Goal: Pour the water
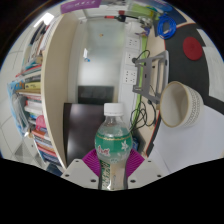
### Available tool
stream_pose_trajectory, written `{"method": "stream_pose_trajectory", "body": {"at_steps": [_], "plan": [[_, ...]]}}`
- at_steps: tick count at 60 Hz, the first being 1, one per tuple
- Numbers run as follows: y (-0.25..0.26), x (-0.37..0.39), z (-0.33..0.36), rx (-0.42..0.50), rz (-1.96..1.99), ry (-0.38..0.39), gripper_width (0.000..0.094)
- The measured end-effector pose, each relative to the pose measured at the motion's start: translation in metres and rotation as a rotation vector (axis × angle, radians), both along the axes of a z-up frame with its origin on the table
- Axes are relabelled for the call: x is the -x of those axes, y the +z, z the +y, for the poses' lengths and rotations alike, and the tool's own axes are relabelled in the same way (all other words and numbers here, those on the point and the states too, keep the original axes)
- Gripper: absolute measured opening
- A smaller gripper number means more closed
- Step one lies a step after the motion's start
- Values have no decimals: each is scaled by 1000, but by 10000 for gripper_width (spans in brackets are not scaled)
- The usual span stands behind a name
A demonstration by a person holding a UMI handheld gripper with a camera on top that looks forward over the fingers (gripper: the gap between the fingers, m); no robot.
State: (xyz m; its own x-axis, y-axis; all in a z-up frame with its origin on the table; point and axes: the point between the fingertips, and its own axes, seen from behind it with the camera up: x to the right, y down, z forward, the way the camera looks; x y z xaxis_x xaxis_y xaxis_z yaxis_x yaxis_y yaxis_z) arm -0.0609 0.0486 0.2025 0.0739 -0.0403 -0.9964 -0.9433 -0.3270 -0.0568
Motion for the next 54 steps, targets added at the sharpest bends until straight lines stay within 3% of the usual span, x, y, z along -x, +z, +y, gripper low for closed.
{"method": "stream_pose_trajectory", "body": {"at_steps": [13,23,33,44,54], "plan": [[0,-18,4,44,371,17,282],[-6,-43,7,62,636,-35,282],[-20,-48,7,103,724,-40,283],[-22,-34,2,121,510,17,282],[-7,-42,0,51,-124,89,283]]}}
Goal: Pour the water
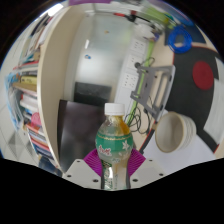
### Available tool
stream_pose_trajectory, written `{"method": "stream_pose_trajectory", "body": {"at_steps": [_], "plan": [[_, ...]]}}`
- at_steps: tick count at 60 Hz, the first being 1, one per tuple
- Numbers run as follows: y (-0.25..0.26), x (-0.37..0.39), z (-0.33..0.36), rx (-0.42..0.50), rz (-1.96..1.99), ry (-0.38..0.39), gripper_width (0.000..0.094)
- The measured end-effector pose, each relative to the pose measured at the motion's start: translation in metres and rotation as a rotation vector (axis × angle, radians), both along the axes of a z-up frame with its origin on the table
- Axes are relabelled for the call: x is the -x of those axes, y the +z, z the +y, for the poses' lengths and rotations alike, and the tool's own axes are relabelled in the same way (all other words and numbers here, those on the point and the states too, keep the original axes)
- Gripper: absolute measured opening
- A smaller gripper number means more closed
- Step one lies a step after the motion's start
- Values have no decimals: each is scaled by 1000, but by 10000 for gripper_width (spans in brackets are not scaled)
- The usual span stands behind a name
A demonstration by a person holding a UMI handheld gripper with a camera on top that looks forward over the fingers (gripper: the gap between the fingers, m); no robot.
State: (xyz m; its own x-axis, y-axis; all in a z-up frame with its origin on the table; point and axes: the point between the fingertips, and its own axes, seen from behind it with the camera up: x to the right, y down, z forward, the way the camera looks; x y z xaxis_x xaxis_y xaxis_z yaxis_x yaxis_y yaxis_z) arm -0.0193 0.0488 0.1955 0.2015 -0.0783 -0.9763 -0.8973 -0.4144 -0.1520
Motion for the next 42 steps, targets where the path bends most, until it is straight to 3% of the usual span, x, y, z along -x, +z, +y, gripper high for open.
{"method": "stream_pose_trajectory", "body": {"at_steps": [10,20,29,42], "plan": [[40,-78,8,-130,-627,-70,285],[64,-176,8,-176,-1120,-231,305],[29,-238,14,-140,-1318,-273,305],[-45,-274,35,-108,-1356,-248,303]]}}
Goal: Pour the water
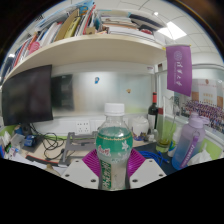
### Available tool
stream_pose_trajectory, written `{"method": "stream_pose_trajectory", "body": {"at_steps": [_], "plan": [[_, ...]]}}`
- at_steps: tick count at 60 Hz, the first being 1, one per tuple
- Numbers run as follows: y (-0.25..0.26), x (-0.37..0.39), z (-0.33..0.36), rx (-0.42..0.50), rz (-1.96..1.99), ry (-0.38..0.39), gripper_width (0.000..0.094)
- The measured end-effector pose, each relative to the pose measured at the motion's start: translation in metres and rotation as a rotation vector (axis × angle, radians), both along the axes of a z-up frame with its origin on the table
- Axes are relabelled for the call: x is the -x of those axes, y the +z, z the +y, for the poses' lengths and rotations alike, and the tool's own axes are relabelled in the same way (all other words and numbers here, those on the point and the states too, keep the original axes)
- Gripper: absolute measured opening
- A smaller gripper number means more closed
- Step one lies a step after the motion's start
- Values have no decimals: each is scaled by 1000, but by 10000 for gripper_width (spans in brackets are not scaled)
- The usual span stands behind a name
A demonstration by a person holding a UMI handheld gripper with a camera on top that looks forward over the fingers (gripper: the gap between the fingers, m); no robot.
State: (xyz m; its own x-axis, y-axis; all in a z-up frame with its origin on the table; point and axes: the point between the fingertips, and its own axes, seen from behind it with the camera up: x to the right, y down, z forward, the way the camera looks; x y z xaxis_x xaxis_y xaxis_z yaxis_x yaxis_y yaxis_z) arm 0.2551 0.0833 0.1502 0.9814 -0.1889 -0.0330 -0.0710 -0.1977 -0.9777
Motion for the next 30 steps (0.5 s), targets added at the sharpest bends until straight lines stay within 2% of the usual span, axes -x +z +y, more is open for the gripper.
{"method": "stream_pose_trajectory", "body": {"at_steps": [9,12,16,25,30], "plan": [[-38,-6,8,13,10,-3,303],[-48,-5,7,22,18,-2,331],[-44,-6,5,-9,0,-7,333],[-43,-6,-1,-30,-16,-27,463],[-44,-4,-4,-21,-4,-27,502]]}}
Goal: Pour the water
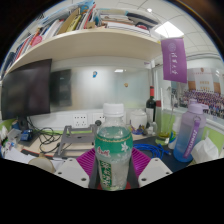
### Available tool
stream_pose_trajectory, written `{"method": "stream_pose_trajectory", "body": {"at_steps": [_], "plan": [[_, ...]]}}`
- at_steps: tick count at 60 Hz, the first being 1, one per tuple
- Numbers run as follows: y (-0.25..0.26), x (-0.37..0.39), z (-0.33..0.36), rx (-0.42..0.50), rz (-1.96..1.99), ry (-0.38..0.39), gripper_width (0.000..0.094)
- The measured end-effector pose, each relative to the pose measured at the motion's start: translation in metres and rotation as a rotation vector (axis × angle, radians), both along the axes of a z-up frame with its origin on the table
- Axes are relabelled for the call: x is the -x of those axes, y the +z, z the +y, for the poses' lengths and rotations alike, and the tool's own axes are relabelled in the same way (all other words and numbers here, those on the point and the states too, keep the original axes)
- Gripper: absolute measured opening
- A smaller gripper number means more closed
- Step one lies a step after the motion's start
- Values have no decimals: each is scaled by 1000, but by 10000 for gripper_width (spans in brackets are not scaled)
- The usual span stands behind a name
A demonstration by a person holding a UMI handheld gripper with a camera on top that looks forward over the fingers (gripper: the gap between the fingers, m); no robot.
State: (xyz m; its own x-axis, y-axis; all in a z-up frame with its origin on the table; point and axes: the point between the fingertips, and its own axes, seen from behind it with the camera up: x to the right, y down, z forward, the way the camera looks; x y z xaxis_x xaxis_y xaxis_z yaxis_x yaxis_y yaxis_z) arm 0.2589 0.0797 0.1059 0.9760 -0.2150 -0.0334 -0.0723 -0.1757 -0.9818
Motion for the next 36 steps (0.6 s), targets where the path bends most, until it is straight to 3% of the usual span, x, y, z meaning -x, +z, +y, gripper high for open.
{"method": "stream_pose_trajectory", "body": {"at_steps": [10,25,36], "plan": [[-6,4,-12,47,-17,-7,803],[1,33,-108,147,-32,-90,799],[34,124,-172,192,20,-34,801]]}}
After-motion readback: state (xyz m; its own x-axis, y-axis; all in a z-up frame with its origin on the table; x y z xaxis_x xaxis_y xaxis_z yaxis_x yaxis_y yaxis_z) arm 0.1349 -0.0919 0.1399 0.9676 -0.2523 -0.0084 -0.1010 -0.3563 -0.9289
